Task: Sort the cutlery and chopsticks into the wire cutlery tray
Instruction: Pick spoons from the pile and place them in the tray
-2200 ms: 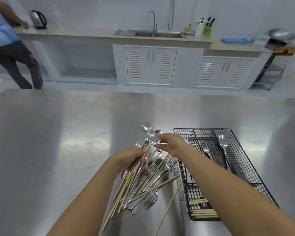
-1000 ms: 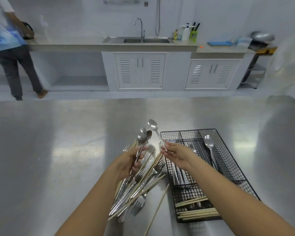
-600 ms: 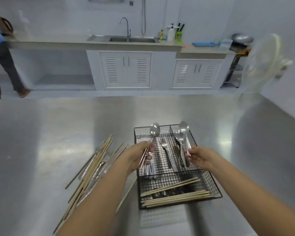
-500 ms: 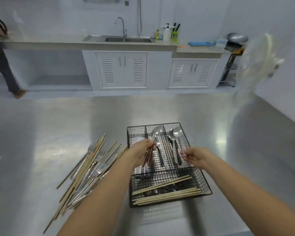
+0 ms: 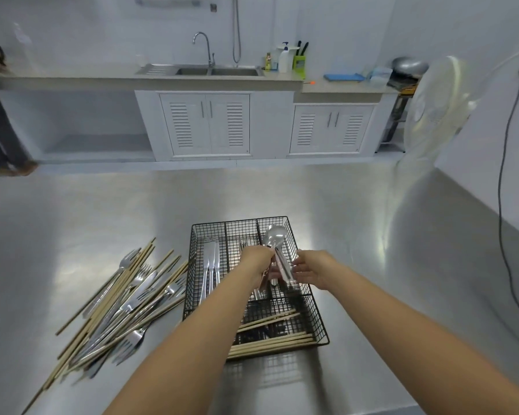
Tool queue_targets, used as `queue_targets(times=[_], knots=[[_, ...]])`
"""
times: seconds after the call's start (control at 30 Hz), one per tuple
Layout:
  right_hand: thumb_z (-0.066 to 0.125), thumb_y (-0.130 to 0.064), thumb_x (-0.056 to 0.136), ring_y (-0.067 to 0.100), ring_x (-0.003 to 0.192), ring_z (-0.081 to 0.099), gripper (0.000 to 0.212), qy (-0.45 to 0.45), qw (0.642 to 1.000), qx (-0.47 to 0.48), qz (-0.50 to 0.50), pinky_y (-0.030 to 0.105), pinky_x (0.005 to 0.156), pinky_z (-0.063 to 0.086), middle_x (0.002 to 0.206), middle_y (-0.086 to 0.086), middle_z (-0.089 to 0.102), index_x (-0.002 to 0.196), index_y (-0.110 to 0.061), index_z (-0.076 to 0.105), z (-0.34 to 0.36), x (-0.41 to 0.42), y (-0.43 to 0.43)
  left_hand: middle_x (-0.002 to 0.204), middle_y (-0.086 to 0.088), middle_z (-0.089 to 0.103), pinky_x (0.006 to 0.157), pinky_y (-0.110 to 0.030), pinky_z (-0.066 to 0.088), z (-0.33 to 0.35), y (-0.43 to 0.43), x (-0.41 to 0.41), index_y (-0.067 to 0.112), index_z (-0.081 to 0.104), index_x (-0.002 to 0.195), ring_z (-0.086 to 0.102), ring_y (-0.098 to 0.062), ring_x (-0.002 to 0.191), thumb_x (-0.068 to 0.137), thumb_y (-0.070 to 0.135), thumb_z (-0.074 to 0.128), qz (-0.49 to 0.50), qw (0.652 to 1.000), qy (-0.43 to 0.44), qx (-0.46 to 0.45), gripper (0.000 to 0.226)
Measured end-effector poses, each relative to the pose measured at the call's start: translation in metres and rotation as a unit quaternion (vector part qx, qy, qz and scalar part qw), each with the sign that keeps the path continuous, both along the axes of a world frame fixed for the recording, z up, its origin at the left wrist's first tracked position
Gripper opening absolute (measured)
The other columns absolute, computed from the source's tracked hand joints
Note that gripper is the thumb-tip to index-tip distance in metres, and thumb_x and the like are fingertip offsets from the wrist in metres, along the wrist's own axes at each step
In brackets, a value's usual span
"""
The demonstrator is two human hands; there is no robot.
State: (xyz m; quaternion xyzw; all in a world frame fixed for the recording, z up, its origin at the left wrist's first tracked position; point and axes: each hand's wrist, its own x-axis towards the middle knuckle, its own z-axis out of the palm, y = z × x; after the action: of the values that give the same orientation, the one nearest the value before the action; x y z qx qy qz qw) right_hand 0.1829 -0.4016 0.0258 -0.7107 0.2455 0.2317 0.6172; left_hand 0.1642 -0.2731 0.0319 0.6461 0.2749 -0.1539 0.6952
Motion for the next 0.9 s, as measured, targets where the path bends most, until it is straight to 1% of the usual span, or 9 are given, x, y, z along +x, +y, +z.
queue_targets(times=[0.1,0.23,0.4,0.47,0.53,0.6,0.67,0.8,0.9], knots=[[0.046,-0.011,0.093,0.026,0.060,0.055,0.021,-0.014,1.000,-0.023,-0.001,0.031,0.056,0.046,0.086,0.021,0.062,0.090,0.005,0.059,0.003,0.009,-0.008,0.076,-0.010,0.059,0.047,-0.027,0.056,-0.005,-0.006,0.005,-0.004,0.060,0.097,0.059,-0.019,0.054,0.095,0.009,0.050,0.012,0.999,-0.006,0.050,0.017],[0.044,-0.014,0.094,0.028,0.068,0.061,0.022,-0.017,0.999,0.023,-0.033,0.033,0.060,0.053,0.081,0.017,0.062,0.091,0.003,0.058,0.001,0.017,-0.026,0.076,-0.009,0.060,0.046,-0.024,0.053,-0.016,-0.011,0.012,-0.004,0.064,0.110,0.055,-0.015,0.049,0.090,0.008,0.058,0.000,0.993,-0.005,0.120,0.023],[0.045,-0.013,0.094,0.029,0.069,0.063,0.020,-0.006,0.997,0.058,-0.049,0.036,0.064,0.053,0.084,0.017,0.065,0.088,0.000,0.058,-0.006,0.016,-0.049,0.090,-0.006,0.066,0.042,-0.020,0.040,-0.023,-0.016,0.019,0.009,0.059,0.117,0.051,-0.010,0.055,0.084,0.000,0.060,-0.002,0.971,-0.036,0.238,0.035],[0.052,-0.007,0.090,0.025,0.064,0.060,0.013,-0.024,1.000,0.004,-0.005,0.032,0.061,0.051,0.078,0.015,0.064,0.092,0.002,0.062,-0.010,0.011,-0.049,0.093,-0.011,0.069,0.042,-0.021,0.044,-0.026,-0.017,0.019,0.010,0.061,0.103,0.057,-0.014,0.055,0.083,-0.002,0.060,0.010,0.968,-0.032,0.251,0.024],[0.064,-0.006,0.083,0.020,0.061,0.056,0.015,-0.094,0.988,-0.109,0.060,0.028,0.057,0.048,0.076,0.010,0.064,0.096,0.000,0.068,-0.018,0.008,-0.044,0.094,-0.013,0.070,0.041,-0.022,0.045,-0.028,-0.018,0.017,0.010,0.062,0.087,0.060,-0.014,0.050,0.085,0.000,0.058,0.031,0.966,-0.036,0.255,0.011],[0.074,-0.017,0.077,0.019,0.072,0.059,0.022,-0.186,0.939,-0.258,0.134,0.026,0.063,0.043,0.085,0.006,0.063,0.098,-0.010,0.071,-0.020,0.005,-0.036,0.093,-0.012,0.070,0.044,-0.024,0.048,-0.031,-0.020,0.016,0.015,0.056,0.082,0.064,-0.016,0.050,0.087,0.001,0.057,0.052,0.966,-0.061,0.248,0.014],[0.076,-0.025,0.075,0.019,0.084,0.058,0.027,-0.231,0.890,-0.346,0.188,0.025,0.067,0.038,0.093,0.002,0.060,0.099,-0.015,0.070,-0.020,0.003,-0.029,0.092,-0.013,0.067,0.042,-0.025,0.048,-0.032,-0.023,0.014,0.017,0.045,0.084,0.062,-0.018,0.047,0.089,0.001,0.053,0.058,0.970,-0.084,0.219,0.018],[0.070,-0.023,0.080,0.024,0.087,0.061,0.017,-0.237,0.862,-0.393,0.217,0.027,0.065,0.041,0.094,0.006,0.064,0.090,-0.010,0.066,-0.026,0.000,-0.022,0.088,-0.013,0.062,0.045,-0.025,0.051,-0.029,-0.022,0.010,0.013,0.049,0.085,0.056,-0.015,0.045,0.091,-0.002,0.045,0.035,0.981,-0.111,0.156,0.017],[0.067,-0.026,0.086,0.024,0.079,0.062,0.020,-0.250,0.867,-0.380,0.204,0.028,0.065,0.045,0.083,0.008,0.066,0.084,-0.006,0.070,-0.028,0.002,-0.028,0.083,-0.005,0.061,0.053,-0.026,0.047,-0.032,-0.017,0.008,0.014,0.059,0.087,0.050,-0.011,0.056,0.094,0.007,0.045,0.012,0.966,-0.140,0.216,0.017]])
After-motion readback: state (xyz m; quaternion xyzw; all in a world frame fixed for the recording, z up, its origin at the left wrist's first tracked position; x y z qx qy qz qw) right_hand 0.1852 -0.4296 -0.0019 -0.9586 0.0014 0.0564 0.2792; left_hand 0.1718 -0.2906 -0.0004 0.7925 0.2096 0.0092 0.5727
